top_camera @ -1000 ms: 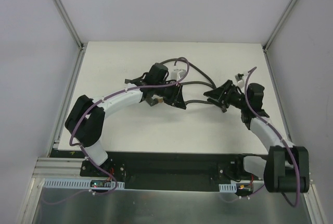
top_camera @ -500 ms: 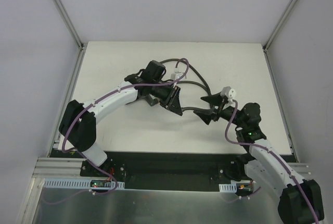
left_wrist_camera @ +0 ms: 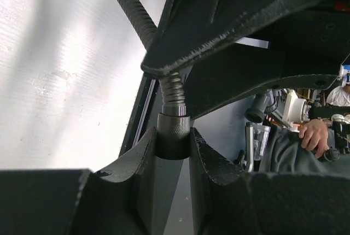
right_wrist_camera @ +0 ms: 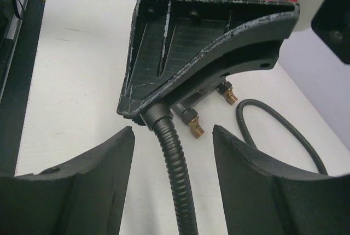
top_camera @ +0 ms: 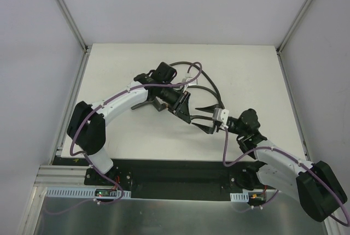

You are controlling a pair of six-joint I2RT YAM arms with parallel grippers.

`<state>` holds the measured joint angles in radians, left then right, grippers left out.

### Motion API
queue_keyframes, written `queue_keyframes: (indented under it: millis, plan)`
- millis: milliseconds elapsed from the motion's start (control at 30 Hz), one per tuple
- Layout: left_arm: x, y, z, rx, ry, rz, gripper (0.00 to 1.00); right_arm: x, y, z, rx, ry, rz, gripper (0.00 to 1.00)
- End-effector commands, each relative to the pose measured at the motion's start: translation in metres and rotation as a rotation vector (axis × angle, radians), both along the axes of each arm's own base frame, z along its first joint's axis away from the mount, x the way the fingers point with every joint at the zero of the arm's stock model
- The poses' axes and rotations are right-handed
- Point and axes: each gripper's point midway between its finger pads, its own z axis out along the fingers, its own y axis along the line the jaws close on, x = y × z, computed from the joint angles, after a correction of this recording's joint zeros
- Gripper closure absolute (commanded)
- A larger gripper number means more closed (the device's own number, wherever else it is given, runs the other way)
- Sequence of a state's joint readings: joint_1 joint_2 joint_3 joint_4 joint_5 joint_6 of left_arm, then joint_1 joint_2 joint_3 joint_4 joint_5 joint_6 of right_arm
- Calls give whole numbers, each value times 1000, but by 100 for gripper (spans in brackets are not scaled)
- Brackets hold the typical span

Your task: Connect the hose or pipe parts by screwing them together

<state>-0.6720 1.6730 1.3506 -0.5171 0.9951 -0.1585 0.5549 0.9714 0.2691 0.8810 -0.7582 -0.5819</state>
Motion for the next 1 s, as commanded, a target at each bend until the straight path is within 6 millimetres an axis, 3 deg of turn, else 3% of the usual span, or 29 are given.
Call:
queue_keyframes:
  millis: [0,67,267,367,467,500,567,633,667,767,800,967]
  plan:
    - [-1,0,17,-57,-18,-48,100,3,6,33,25,-197,9,41]
    - [-1,-1,19,-62,-18,-51,100,0,8,30,9,-196,27,47]
    - [-4,1,25,-85,-18,-70,100,-11,15,20,3,-193,62,46]
    - [-6,1,22,-75,-3,-75,100,-7,15,19,4,-198,43,53]
    - [-4,2,21,-62,-9,-70,100,-7,17,23,14,-207,41,76]
    - [-3,2,21,-58,-16,-65,100,-7,18,23,13,-213,41,90]
    - [7,5,21,-32,-47,-22,87,-6,18,24,14,-213,28,99]
    - [16,7,22,-18,-58,20,76,-6,17,24,14,-195,20,99]
    - [21,9,22,-8,-76,48,65,-5,16,24,13,-188,12,99]
    - [25,9,25,-20,-93,79,56,-3,15,23,22,-167,-8,99]
    - [25,9,26,-19,-93,89,49,-2,14,25,33,-169,-13,99]
    - [26,10,24,-30,-110,111,44,0,12,27,52,-148,-38,99]
